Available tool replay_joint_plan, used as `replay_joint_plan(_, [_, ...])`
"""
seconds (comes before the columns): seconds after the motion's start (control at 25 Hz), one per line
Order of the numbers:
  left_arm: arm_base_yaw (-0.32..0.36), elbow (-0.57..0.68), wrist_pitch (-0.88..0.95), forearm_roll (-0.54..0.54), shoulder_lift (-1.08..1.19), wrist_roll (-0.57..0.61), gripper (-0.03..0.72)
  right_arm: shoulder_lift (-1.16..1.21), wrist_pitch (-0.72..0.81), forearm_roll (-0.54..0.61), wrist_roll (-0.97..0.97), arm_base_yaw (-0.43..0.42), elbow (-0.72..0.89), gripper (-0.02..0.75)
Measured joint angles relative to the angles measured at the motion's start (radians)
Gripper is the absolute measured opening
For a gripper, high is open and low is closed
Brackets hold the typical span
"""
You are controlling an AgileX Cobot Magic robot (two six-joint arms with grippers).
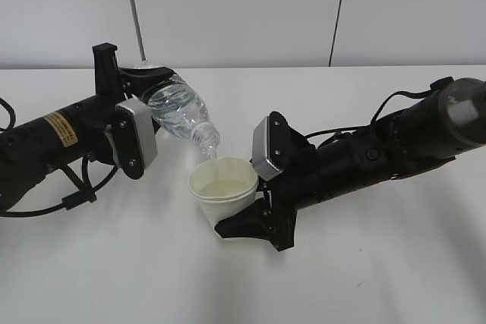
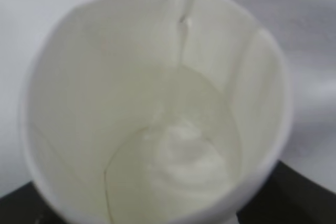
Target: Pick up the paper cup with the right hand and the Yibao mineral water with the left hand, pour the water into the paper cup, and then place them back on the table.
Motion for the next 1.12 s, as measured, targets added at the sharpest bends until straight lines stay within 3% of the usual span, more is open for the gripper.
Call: replay_joint_plan(1.12, [0.0,-0.001,-0.004,0.001,-0.001,-0.001,0.347,0.0,0.004,-0.006,0.0,0.0,0.0,0.521])
